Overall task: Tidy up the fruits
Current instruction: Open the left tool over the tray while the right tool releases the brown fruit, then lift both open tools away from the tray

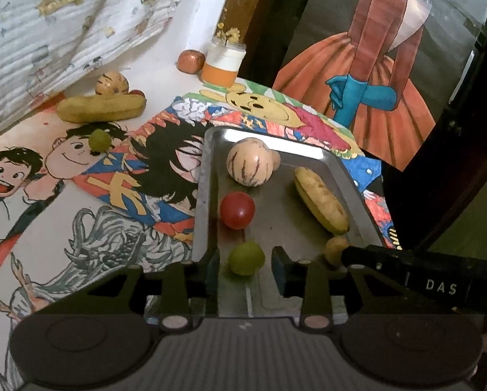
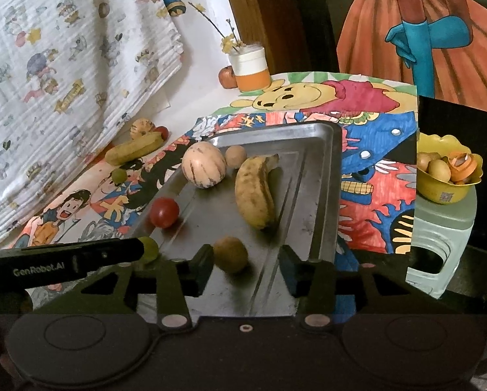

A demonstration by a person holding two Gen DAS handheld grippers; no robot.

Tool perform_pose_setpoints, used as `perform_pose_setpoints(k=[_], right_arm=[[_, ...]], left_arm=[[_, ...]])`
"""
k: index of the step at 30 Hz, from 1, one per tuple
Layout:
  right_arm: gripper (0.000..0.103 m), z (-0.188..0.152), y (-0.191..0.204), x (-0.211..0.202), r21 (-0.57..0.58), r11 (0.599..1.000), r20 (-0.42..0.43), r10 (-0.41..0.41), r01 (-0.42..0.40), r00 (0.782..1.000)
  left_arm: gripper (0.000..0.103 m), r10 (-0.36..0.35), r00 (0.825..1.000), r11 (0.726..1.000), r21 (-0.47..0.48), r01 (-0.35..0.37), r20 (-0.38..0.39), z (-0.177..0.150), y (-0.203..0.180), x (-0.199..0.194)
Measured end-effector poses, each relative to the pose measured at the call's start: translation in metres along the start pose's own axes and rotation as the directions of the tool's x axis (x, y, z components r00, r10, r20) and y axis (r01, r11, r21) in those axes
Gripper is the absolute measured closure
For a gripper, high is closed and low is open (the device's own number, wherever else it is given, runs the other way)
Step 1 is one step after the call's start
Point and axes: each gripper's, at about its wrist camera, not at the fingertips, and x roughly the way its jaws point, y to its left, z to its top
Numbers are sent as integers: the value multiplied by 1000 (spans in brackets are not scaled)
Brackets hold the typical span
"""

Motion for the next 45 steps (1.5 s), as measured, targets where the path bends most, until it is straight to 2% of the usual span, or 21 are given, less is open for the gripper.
perform_pose_setpoints(k=[1, 3, 7, 12, 15, 18, 26, 36, 45], right_arm=[[46, -1, 1, -2, 0, 1000, 6, -1, 1, 1000], [39, -2, 4, -7, -5, 1000, 18, 0, 0, 1000], [30, -5, 10, -17, -8, 1000, 41, -1, 1, 999], [13, -10, 15, -29, 0, 1000, 64, 2, -2, 998], [6, -15, 18, -36, 3, 1000, 73, 8, -8, 997], [1, -22, 23, -43, 11, 1000, 77, 13, -14, 997], [1, -40, 35, -61, 25, 1000, 76, -14, 12, 997], [1, -67, 55, -74, 41, 998, 8, -57, 56, 998], [1, -85, 67, -81, 76, 995, -46, -58, 61, 997]], left_arm=[[58, -1, 1000, 1000, -2, 1, 5, 0, 1, -2], [43, 6, 1000, 1000, -8, -6, 20, 1, 2, -8], [31, 24, 999, 1000, -19, -23, 45, 0, 8, -20], [9, 54, 996, 998, -37, -52, 70, -2, 18, -37], [1, 78, 993, 996, -46, -74, 86, -3, 23, -47], [0, 93, 992, 995, -48, -89, 84, -6, 29, -55], [0, 121, 991, 992, -35, -119, 58, -21, 43, -71], [0, 132, 990, 991, 17, -133, 42, -37, 47, -94], [0, 141, 989, 988, 54, -143, 38, -50, 48, -109]])
